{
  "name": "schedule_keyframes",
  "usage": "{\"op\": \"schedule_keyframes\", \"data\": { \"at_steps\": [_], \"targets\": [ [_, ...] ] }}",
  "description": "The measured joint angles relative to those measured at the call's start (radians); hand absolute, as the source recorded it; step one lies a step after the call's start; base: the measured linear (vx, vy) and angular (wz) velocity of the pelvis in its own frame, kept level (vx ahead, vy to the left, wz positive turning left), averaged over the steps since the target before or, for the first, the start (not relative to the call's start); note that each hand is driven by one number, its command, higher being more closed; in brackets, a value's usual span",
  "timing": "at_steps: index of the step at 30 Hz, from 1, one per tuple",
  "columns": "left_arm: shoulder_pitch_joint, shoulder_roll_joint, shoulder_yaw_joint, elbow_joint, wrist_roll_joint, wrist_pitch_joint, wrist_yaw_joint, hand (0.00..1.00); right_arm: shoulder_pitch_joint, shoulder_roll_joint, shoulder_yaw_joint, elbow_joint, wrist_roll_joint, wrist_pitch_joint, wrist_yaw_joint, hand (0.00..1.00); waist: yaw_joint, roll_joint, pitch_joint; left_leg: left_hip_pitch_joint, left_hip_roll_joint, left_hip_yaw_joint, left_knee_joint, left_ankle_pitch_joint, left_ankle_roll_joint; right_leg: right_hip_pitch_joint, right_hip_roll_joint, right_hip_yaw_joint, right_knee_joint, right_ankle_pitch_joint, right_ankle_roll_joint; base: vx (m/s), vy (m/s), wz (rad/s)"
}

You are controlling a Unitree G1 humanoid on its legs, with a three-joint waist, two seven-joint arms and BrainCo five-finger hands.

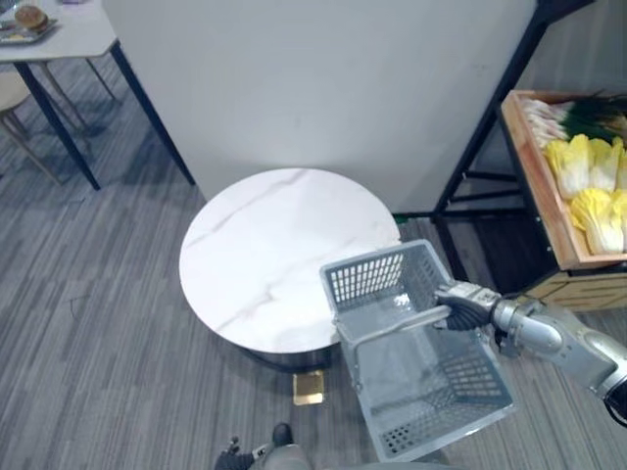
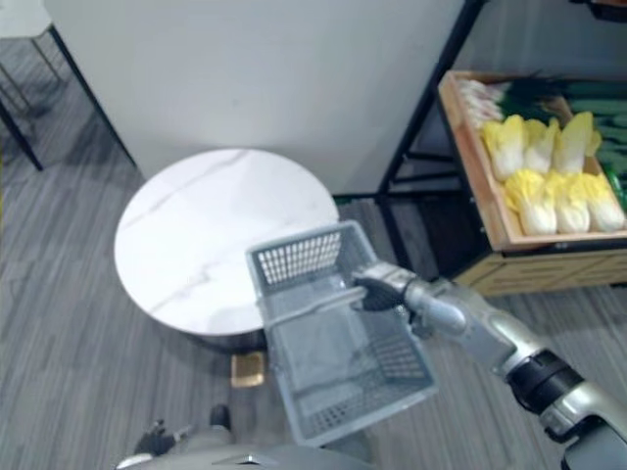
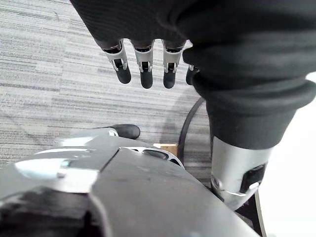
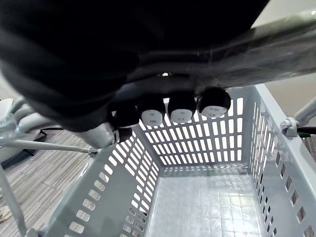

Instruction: Pick vegetable in the basket

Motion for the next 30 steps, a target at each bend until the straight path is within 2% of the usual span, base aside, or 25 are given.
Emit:
{"op": "schedule_keyframes", "data": {
  "at_steps": [5,8,9,11,13,15,16,18,19,20,21,22,23,24,25,26,27,28,29,30],
  "targets": [
    [0.041,-0.001,0.057,0.001,0.0,0.008,-0.02,0.0,0.074,0.0,-0.033,0.0,0.0,0.0,-0.002,1.0,-0.007,0.01,-0.013,0.006,0.019,0.009,0.031,-0.02,-0.006,0.014,0.015,0.006,0.0,-0.004,-0.007,0.01,-0.018,-0.07],
    [0.067,-0.001,0.077,0.002,0.0,0.009,-0.027,0.0,0.087,0.001,-0.036,0.003,-0.001,0.002,-0.01,1.0,-0.007,0.017,-0.015,-0.012,0.051,0.016,0.135,-0.081,-0.009,0.027,0.032,0.019,0.009,-0.012,-0.016,0.0,-0.013,-0.18],
    [0.07,-0.002,0.078,0.002,0.0,0.011,-0.027,0.0,0.09,0.001,-0.044,0.003,-0.001,0.002,-0.012,1.0,-0.007,0.027,-0.012,-0.039,0.081,0.014,0.22,-0.136,-0.01,0.024,0.045,0.027,0.04,-0.029,-0.02,-0.02,0.005,-0.23],
    [0.069,-0.002,0.077,0.001,0.001,0.02,-0.027,0.0,0.119,0.001,-0.065,0.002,-0.002,0.003,-0.012,1.0,-0.008,0.033,-0.009,-0.036,0.101,0.015,0.278,-0.173,-0.011,0.023,0.054,0.034,0.101,-0.063,-0.021,-0.01,0.022,-0.13],
    [0.068,0.001,0.073,0.001,0.002,0.026,-0.027,0.0,0.166,0.002,-0.11,-0.002,-0.002,0.003,-0.015,1.0,-0.01,0.03,-0.009,-0.031,0.105,0.018,0.312,-0.198,-0.012,0.011,0.049,0.044,0.167,-0.101,-0.015,-0.02,0.052,-0.11],
    [0.056,0.007,0.069,0.0,0.002,0.028,-0.027,0.0,0.203,0.004,-0.16,-0.022,-0.002,0.007,-0.02,1.0,-0.014,0.021,-0.003,-0.023,0.099,0.039,0.349,-0.213,-0.01,-0.017,0.04,0.078,0.206,-0.113,-0.011,-0.04,0.105,-0.35],
    [0.053,0.011,0.062,0.0,0.003,0.028,-0.025,0.0,0.224,0.01,-0.196,-0.041,-0.003,0.008,-0.022,1.0,-0.018,0.01,-0.001,-0.041,0.094,0.065,0.388,-0.233,0.0,-0.046,0.032,0.113,0.218,-0.106,0.0,-0.08,0.176,-0.66],
    [0.049,0.028,0.03,-0.002,0.01,0.028,-0.021,0.0,0.241,0.02,-0.24,-0.077,-0.02,0.018,-0.043,1.0,-0.039,0.002,0.003,-0.109,0.074,0.108,0.466,-0.273,0.038,-0.112,0.01,0.173,0.208,-0.079,0.045,-0.14,0.209,-0.78],
    [0.034,0.05,0.0,-0.002,0.016,0.029,-0.021,0.0,0.24,0.029,-0.245,-0.106,-0.044,0.027,-0.052,1.0,-0.058,-0.005,0.003,-0.157,0.056,0.15,0.519,-0.297,0.065,-0.157,-0.011,0.208,0.176,-0.082,0.042,-0.23,0.268,-1.02],
    [0.031,0.064,-0.037,0.0,0.045,0.029,-0.021,0.0,0.24,0.054,-0.24,-0.104,-0.079,0.032,-0.052,1.0,-0.065,0.004,0.006,-0.164,0.044,0.209,0.49,-0.297,0.105,-0.154,-0.041,0.148,0.095,-0.129,0.002,-0.22,0.25,-1.24],
    [0.02,0.057,-0.045,-0.001,0.055,0.027,-0.021,0.0,0.228,0.063,-0.227,-0.105,-0.087,0.041,-0.052,1.0,-0.061,0.019,0.022,-0.143,0.059,0.259,0.465,-0.291,0.129,-0.164,-0.052,0.081,0.115,-0.162,-0.061,-0.22,0.204,-1.55],
    [0.0,0.049,-0.044,0.0,0.079,0.027,-0.02,0.0,0.186,0.064,-0.186,-0.104,-0.114,0.042,-0.052,1.0,-0.054,0.054,0.061,-0.123,0.097,0.336,0.452,-0.285,0.148,-0.221,-0.054,-0.056,0.337,-0.14,-0.185,-0.22,0.276,-1.66],
    [-0.005,0.045,-0.055,-0.001,0.087,0.026,-0.018,0.0,0.167,0.068,-0.155,-0.102,-0.119,0.041,-0.052,1.0,-0.057,0.059,0.078,-0.077,0.098,0.401,0.408,-0.271,0.16,-0.227,-0.086,-0.163,0.574,-0.172,-0.224,-0.18,0.301,-1.58],
    [-0.005,0.05,-0.067,0.001,0.087,0.029,-0.017,0.0,0.167,0.073,-0.148,-0.099,-0.121,0.038,-0.052,1.0,-0.056,0.054,0.078,-0.046,0.091,0.436,0.383,-0.26,0.163,-0.201,-0.104,-0.211,0.647,-0.189,-0.238,-0.1,0.31,-1.54],
    [0.003,0.062,-0.088,0.0,0.087,0.029,-0.019,0.0,0.161,0.089,-0.144,-0.077,-0.122,0.023,-0.052,1.0,-0.041,0.047,0.074,-0.006,0.08,0.506,0.347,-0.251,0.171,-0.138,-0.125,-0.263,0.714,-0.222,-0.23,-0.02,0.153,-1.73],
    [0.003,0.07,-0.102,-0.001,0.085,0.028,-0.019,0.0,0.137,0.111,-0.142,-0.057,-0.122,0.016,-0.051,1.0,-0.022,0.026,0.059,0.015,0.081,0.589,0.334,-0.249,0.172,-0.084,-0.128,-0.289,0.736,-0.269,-0.201,-0.05,0.142,-2.2],
    [0.0,0.077,-0.102,0.0,0.083,0.029,-0.019,0.0,0.106,0.131,-0.14,-0.048,-0.122,0.015,-0.051,1.0,-0.008,0.024,0.055,0.017,0.085,0.663,0.332,-0.248,0.172,-0.056,-0.14,-0.311,0.737,-0.282,-0.187,-0.05,0.077,-1.75],
    [-0.002,0.079,-0.103,0.0,0.082,0.029,-0.02,0.0,0.097,0.135,-0.14,-0.044,-0.122,0.015,-0.051,1.0,-0.007,0.023,0.055,0.016,0.086,0.679,0.332,-0.247,0.173,-0.049,-0.144,-0.318,0.735,-0.282,-0.186,-0.07,0.058,-1.61],
    [-0.007,0.082,-0.103,0.002,0.082,0.029,-0.023,0.0,0.066,0.145,-0.137,-0.027,-0.121,0.016,-0.051,1.0,-0.007,0.014,0.05,0.016,0.092,0.741,0.331,-0.241,0.182,-0.033,-0.163,-0.346,0.716,-0.284,-0.184,-0.1,-0.019,-1.51],
    [-0.009,0.082,-0.103,0.003,0.082,0.03,-0.025,0.0,0.043,0.148,-0.128,-0.019,-0.123,0.018,-0.052,1.0,-0.009,0.015,0.05,0.018,0.099,0.809,0.333,-0.232,0.189,-0.028,-0.181,-0.387,0.677,-0.297,-0.162,-0.1,-0.056,-1.59]
  ]
}}
